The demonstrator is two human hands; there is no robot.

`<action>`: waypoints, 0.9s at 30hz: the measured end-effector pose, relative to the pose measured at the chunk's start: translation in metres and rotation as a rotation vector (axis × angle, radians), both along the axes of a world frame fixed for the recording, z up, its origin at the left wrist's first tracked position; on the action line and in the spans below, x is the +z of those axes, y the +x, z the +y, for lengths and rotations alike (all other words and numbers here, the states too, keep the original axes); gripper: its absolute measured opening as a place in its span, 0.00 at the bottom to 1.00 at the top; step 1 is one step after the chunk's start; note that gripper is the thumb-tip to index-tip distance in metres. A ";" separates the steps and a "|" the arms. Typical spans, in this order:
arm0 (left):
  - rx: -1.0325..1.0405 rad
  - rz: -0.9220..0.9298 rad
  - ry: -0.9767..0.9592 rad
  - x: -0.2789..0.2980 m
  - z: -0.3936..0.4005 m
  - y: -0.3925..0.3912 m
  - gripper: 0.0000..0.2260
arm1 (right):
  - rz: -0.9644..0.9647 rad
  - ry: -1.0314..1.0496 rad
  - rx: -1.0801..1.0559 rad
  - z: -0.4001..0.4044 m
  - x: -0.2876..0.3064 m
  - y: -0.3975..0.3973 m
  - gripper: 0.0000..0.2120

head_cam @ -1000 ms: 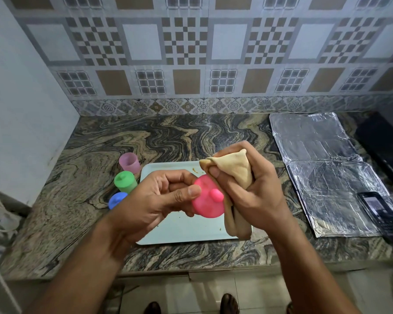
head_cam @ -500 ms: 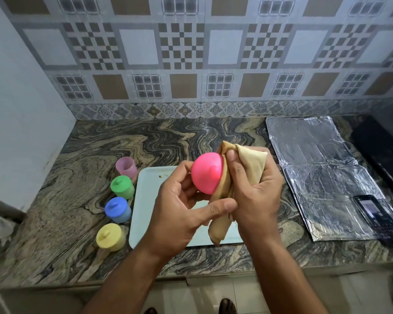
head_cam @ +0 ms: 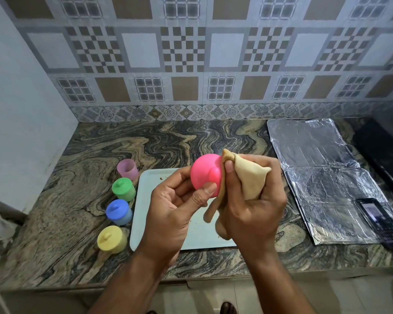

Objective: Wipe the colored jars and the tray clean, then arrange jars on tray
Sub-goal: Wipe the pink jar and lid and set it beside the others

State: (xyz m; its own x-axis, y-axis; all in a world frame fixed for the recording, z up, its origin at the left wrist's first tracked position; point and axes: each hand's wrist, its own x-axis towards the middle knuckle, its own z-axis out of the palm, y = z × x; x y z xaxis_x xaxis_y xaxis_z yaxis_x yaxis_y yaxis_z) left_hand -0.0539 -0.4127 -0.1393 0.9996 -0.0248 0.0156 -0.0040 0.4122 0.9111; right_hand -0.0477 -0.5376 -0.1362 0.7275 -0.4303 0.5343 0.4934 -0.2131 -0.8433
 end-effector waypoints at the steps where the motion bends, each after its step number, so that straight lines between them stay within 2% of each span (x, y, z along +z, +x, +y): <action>1: -0.002 -0.014 0.016 0.001 0.000 0.000 0.13 | -0.023 -0.058 -0.009 -0.003 -0.002 0.000 0.08; 5: -0.059 -0.088 0.082 0.009 0.005 0.000 0.14 | -0.070 -0.223 0.045 -0.015 -0.009 0.005 0.09; 10: -0.212 -0.155 0.246 0.011 0.025 0.009 0.08 | -0.011 -0.176 0.198 -0.022 0.004 0.011 0.09; 14: -0.310 -0.160 0.312 0.015 0.033 0.013 0.09 | 0.093 -0.081 0.371 -0.027 0.019 0.018 0.07; 18: -0.380 -0.132 0.298 0.016 0.039 0.016 0.10 | 0.191 0.050 0.453 -0.030 0.021 0.027 0.04; 21: -0.397 -0.099 0.251 0.016 0.039 0.018 0.13 | 0.206 0.177 0.410 -0.035 0.016 0.027 0.05; 27: -0.390 -0.092 0.184 0.015 0.033 0.022 0.14 | 0.191 0.099 0.520 -0.035 0.015 0.018 0.07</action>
